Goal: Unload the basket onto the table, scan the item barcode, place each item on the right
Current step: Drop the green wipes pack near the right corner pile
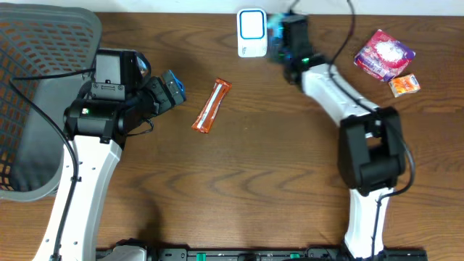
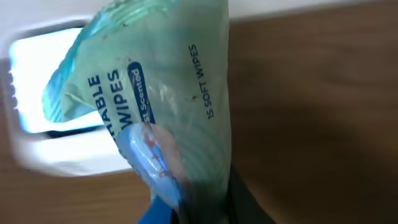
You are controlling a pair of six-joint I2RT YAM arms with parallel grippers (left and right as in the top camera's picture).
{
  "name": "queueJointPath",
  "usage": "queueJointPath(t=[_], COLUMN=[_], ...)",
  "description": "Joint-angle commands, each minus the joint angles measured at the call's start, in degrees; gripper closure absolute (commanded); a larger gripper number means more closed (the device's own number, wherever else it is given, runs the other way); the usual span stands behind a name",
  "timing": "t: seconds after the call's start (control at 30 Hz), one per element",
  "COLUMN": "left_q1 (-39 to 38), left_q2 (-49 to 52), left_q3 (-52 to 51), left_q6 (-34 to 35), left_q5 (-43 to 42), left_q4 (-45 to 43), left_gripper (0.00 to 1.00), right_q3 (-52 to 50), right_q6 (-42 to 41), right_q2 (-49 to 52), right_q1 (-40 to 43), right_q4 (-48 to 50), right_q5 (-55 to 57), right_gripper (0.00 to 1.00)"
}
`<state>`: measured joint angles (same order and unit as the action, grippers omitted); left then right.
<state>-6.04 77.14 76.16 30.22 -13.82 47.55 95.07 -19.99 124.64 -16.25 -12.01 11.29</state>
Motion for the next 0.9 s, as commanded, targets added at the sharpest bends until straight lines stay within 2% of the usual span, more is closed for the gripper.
queueJointPath(t=[0.0,0.13,0.23,0.4,0.6,0.67,0.73,0.8,0.87], left_q1=[0.2,0.2,0.2,0.2,0.2,0.2,0.2,0.2,0.2], left_q2=[-0.2,-0.2,-0.2,-0.2,-0.2,-0.2,-0.2,-0.2,-0.2], left_q3=[0.1,0.1,0.1,0.1,0.1,0.1,0.1,0.1,0.1], left_q6=[0.1,0.1,0.1,0.1,0.1,0.1,0.1,0.1,0.1], left_q5=[-0.1,-0.1,-0.1,-0.1,-0.1,-0.1,-0.1,-0.1,-0.1], left_q4=[0.0,0.0,0.0,0.0,0.0,0.0,0.0,0.0,0.0], left_gripper=[0.02,0.02,0.02,0.02,0.02,0.02,0.02,0.02,0.02], right_q3=[0.9,0.9,0.9,0.1,-8.9,-12.7,-15.3,-15.8,-15.7], right_q6=[0.3,0.2,-3.7,-8.7,-14.1,-15.3,-14.6,-14.7,-14.3], right_q2=[-7.4,-10.5,-11.5,-11.1,-11.1,-11.1,-11.1,-11.1,-11.1], right_q1=[9.5,19.0,27.8,36.2,40.9,41.0,40.7,40.3,39.8], right_q4=[-10.2,-21.5,-30.4,-35.6,-30.9,-25.6,-20.0,-17.5,-14.9], right_q5=[9.4,6.2,-2.3,-3.3,-3.3,-3.9,-6.2,-9.0,-15.0], right_gripper=[0.98,0.99,0.98,0.98,0.98,0.87,0.87,0.8,0.8])
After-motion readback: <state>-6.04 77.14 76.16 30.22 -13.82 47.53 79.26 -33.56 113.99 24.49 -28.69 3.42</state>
